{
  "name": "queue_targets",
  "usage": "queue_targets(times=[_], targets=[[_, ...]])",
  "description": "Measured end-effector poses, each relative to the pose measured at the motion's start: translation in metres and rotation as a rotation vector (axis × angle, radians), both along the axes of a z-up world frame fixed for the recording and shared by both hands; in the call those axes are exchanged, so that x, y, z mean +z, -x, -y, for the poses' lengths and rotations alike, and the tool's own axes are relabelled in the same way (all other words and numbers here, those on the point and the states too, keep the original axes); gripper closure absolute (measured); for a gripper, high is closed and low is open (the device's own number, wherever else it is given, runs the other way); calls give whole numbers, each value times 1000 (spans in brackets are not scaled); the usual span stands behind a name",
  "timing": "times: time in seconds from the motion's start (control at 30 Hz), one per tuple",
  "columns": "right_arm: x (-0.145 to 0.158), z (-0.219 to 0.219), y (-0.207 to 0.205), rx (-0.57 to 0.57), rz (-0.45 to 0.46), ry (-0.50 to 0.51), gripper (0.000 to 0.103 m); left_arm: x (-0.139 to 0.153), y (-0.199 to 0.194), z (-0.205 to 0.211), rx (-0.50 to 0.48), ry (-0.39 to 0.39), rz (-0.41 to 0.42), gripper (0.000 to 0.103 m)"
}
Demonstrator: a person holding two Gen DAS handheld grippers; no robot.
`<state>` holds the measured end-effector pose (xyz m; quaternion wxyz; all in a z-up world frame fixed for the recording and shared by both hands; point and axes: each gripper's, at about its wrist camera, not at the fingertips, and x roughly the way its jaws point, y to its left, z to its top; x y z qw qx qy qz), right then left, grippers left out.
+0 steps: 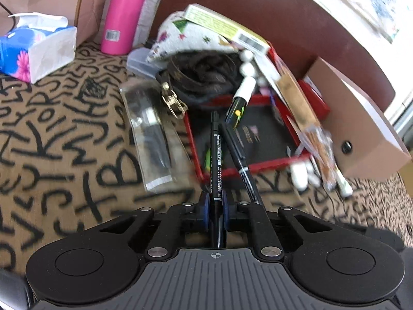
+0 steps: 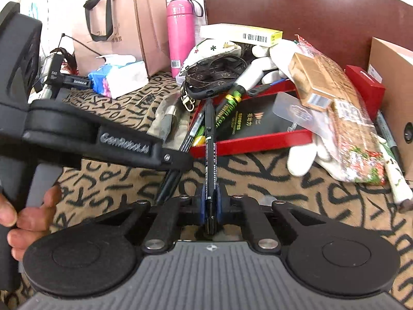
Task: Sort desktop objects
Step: 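Grasp a black marker with the right gripper while the left gripper grasps another black marker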
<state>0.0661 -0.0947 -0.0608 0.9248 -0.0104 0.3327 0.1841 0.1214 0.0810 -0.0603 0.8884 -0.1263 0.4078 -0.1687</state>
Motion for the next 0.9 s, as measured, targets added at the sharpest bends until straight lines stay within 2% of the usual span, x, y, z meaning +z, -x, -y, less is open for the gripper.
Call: queue_targets(times=[0.43, 0.5, 0.6, 0.83, 0.9], targets=[[8, 44, 48, 22, -53, 28, 93, 5, 72, 19, -91, -7, -70, 97], [5, 46, 48, 19, -55, 29, 93, 4, 72, 24, -99, -20, -68, 94], [4, 45, 46, 19, -48, 25, 92, 3, 69, 29, -100, -19, -64, 72], [0, 38, 33, 29, -19, 43, 92, 0, 61, 38, -104, -53, -48, 71], [0, 36, 29, 29, -16, 46, 92, 0, 60, 41, -112, -72, -47, 74]])
